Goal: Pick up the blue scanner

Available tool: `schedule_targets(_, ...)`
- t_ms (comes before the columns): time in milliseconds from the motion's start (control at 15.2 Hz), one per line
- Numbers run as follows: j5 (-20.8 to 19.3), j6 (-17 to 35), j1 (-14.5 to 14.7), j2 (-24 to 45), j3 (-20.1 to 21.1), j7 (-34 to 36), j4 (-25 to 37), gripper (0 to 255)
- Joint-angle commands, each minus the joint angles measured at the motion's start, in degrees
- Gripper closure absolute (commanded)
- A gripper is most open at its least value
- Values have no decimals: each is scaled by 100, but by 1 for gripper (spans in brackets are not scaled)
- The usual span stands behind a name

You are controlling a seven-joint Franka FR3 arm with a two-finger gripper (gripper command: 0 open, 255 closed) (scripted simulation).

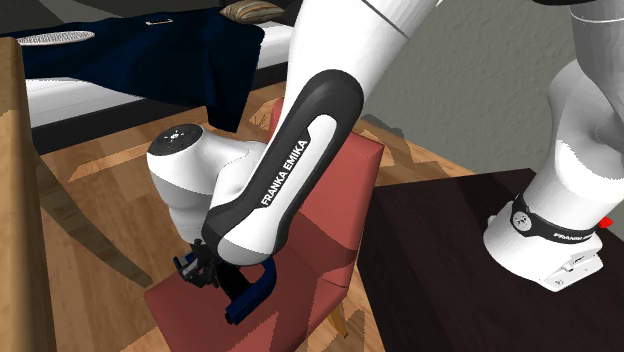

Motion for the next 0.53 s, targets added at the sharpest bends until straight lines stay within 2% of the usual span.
schedule_targets(0, 0, 3, 1, 3, 0, 0, 1, 255)
schedule_targets(462, 0, -34, -4, -62, 0, -6, -27, 255)
